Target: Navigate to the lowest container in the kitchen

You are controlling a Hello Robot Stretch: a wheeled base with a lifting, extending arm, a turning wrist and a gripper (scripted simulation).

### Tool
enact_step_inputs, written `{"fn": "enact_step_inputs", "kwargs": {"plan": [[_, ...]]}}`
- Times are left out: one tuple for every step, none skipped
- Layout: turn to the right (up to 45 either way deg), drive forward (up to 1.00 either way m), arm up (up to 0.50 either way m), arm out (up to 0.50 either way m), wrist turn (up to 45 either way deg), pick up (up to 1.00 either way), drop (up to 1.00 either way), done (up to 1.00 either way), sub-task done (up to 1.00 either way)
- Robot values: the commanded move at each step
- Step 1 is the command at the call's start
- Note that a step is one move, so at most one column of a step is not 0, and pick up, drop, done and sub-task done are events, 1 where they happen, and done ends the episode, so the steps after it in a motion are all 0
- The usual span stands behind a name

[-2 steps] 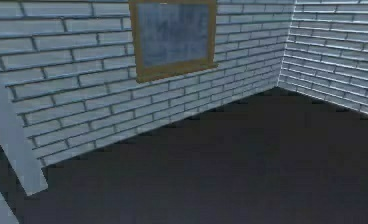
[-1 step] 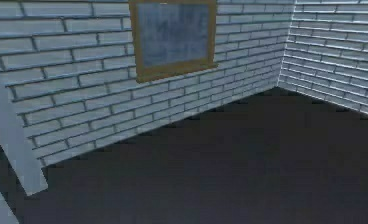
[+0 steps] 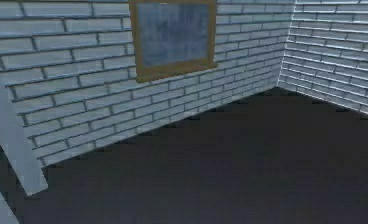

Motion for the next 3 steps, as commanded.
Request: {"fn": "enact_step_inputs", "kwargs": {"plan": [[45.0,0.0,0.0,0.0,0.0,0.0,0.0,0.0,0.0],[33.0,0.0,0.0,0.0,0.0,0.0,0.0,0.0,0.0],[0.0,0.1,0.0,0.0,0.0,0.0,0.0,0.0,0.0]]}}
